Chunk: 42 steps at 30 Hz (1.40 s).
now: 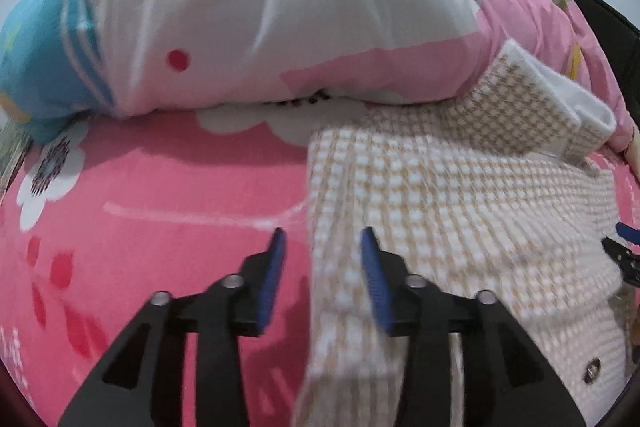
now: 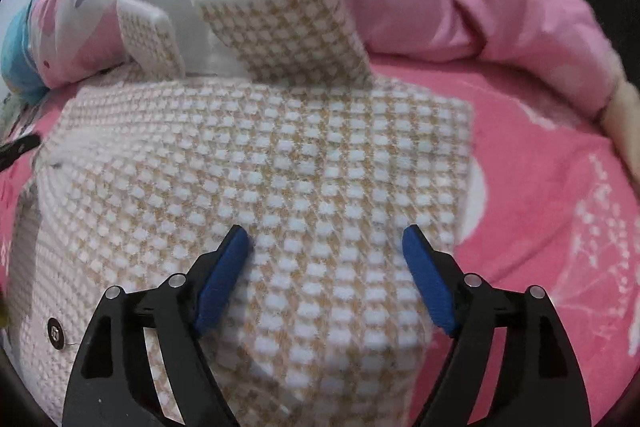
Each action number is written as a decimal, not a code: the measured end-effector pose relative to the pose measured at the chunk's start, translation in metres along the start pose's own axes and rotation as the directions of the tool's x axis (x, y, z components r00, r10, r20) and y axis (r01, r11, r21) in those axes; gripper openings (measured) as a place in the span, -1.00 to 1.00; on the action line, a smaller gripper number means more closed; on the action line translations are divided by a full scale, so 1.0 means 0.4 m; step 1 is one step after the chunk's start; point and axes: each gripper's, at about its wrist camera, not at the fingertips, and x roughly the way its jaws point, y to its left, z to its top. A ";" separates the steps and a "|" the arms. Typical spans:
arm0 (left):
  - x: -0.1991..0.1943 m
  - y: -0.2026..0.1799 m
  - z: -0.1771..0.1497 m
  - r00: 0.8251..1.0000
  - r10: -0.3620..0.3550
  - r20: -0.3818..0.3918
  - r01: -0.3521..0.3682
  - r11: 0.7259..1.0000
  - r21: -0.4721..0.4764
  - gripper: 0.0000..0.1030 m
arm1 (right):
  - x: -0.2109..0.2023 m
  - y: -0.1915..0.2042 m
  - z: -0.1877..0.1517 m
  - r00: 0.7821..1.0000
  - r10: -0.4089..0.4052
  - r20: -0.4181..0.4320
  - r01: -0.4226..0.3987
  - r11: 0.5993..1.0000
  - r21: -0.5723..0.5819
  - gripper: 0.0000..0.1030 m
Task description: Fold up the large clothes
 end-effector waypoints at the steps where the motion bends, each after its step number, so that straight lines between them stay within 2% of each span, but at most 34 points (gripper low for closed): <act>1: -0.033 0.000 -0.017 1.000 -0.001 -0.003 0.001 1.000 0.001 -0.02 | -0.026 0.010 -0.010 1.000 -0.004 0.005 0.004 1.000 0.012 0.47; 3: -0.095 0.002 -0.056 1.000 0.005 0.001 -0.005 1.000 0.015 0.19 | -0.132 0.031 -0.079 0.998 0.041 0.038 -0.042 0.999 0.026 0.51; 6: -0.205 -0.009 -0.137 1.000 0.008 0.014 -0.008 0.998 0.063 0.43 | -0.239 0.065 -0.175 0.997 0.035 0.073 -0.034 0.999 -0.012 0.63; 8: -0.235 -0.031 -0.181 1.000 0.006 0.014 -0.007 0.996 0.084 0.49 | -0.258 0.097 -0.216 0.996 0.038 0.076 -0.035 0.998 -0.043 0.66; 10: -0.278 -0.051 -0.260 1.000 -0.002 0.008 0.001 0.995 0.105 0.52 | -0.302 0.130 -0.290 0.996 0.044 0.081 -0.038 0.997 -0.066 0.72; 13: -0.313 -0.076 -0.359 1.000 -0.007 -0.001 0.007 0.994 0.108 0.54 | -0.357 0.119 -0.379 0.996 0.038 0.085 -0.032 0.997 -0.073 0.74; 19: -0.324 -0.091 -0.547 1.000 0.023 -0.001 -0.022 0.997 0.077 0.55 | -0.358 0.133 -0.522 0.998 0.025 0.051 -0.022 0.998 -0.064 0.74; 22: -0.302 -0.092 -0.618 0.998 0.060 -0.017 -0.058 0.995 0.085 0.55 | -0.311 0.127 -0.584 1.000 -0.012 -0.015 0.012 0.998 -0.054 0.74; 28: -0.354 -0.063 -0.679 0.997 0.047 0.059 -0.050 0.997 0.051 0.55 | -0.373 0.086 -0.661 0.999 0.048 0.015 -0.049 0.999 0.022 0.74; 31: -0.375 -0.057 -0.707 0.996 0.040 0.085 -0.046 0.997 0.069 0.55 | -0.399 0.068 -0.699 0.999 0.041 0.001 -0.041 0.998 0.045 0.74; 36: -0.410 -0.045 -0.766 0.995 -0.006 0.096 0.001 0.998 0.057 0.55 | -0.411 0.038 -0.764 0.994 0.092 -0.051 -0.087 0.991 0.103 0.74; 40: -0.435 -0.044 -0.804 0.994 -0.036 0.101 0.032 0.998 0.050 0.55 | -0.429 0.019 -0.806 0.989 0.140 -0.057 -0.130 0.981 0.146 0.73; 42: -0.446 -0.043 -0.813 0.992 -0.052 0.112 0.046 0.998 0.050 0.55 | -0.438 0.011 -0.817 0.985 0.164 -0.053 -0.153 0.975 0.164 0.63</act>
